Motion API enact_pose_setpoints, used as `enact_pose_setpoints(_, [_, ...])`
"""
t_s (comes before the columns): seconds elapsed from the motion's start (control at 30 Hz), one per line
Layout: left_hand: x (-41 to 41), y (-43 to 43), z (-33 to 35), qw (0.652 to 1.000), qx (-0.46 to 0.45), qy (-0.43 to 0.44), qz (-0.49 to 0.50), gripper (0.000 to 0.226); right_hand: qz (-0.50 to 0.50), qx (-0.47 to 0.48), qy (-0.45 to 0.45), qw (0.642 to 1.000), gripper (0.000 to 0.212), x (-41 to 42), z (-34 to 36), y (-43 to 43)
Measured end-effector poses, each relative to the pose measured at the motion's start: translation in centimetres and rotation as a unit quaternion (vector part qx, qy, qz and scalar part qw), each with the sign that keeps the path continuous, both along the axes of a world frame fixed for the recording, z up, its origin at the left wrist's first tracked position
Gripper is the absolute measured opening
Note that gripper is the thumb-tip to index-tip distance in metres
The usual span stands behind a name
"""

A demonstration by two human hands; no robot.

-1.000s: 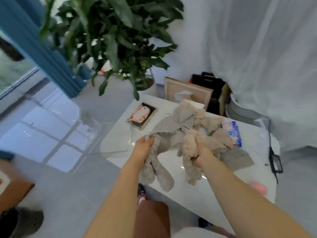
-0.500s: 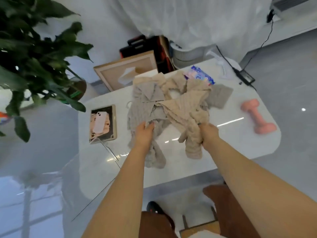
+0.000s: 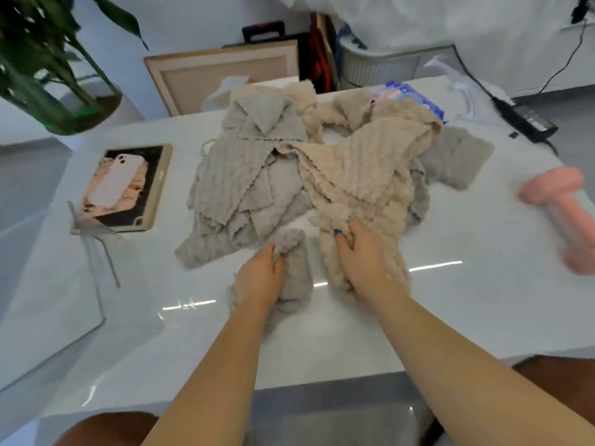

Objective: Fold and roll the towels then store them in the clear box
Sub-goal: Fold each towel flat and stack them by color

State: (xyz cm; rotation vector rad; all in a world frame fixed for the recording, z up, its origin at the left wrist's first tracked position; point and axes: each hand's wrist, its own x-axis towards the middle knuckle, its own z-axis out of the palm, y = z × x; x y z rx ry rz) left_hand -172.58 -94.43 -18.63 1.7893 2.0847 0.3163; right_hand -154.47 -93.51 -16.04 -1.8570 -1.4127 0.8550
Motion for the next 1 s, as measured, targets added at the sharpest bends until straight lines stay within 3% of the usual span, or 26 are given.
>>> enact_pose_setpoints(0.1, [0.4,-0.4,-3.5,0.996,0.067,0.060,-0.001,0.023,0.013,0.076,-0.107,0.991,0.024,-0.2,-4.7,0.4])
enact_pose_setpoints(0.23, [0.3,-1.2,-4.4,0.981,0.191,0.008,0.007,0.019,0.006,0.149,-0.269,0.952,0.023,-1.9,-7.2,0.9])
enact_pose_setpoints(0.37, [0.1,-1.5,-4.8,0.975,0.222,0.002,0.006,0.016,0.024,0.200,-0.287,0.937,0.048,-2.4,-7.5,0.7])
enact_pose_setpoints(0.6, [0.0,-2.7,-4.8,0.977,0.201,0.022,-0.072,0.026,0.104,0.232,-0.347,0.903,0.028,-1.1,-8.3,-1.5])
enact_pose_setpoints(0.67, [-0.2,-3.3,-4.7,0.976,0.184,0.018,-0.113,0.022,0.117,0.203,-0.348,0.908,0.029,-0.6,-7.6,-2.4])
enact_pose_setpoints(0.77, [-0.5,-4.5,-4.5,0.982,0.126,-0.011,-0.143,0.026,0.088,0.084,-0.386,0.914,0.033,0.8,-6.6,-3.5])
enact_pose_setpoints(0.9, [-0.6,-6.1,-2.3,0.970,0.038,-0.165,-0.172,0.015,0.003,-0.035,-0.408,0.912,0.028,3.6,-4.5,-4.1])
enact_pose_setpoints(0.93, [-0.6,-6.6,-1.5,0.966,0.047,-0.182,-0.179,0.012,0.017,-0.047,-0.410,0.911,0.036,3.9,-3.8,-4.1])
enact_pose_setpoints(1.0, [-0.8,-7.1,0.0,0.963,0.088,-0.163,-0.195,0.014,0.136,-0.036,-0.345,0.928,0.065,3.2,-2.0,-4.2])
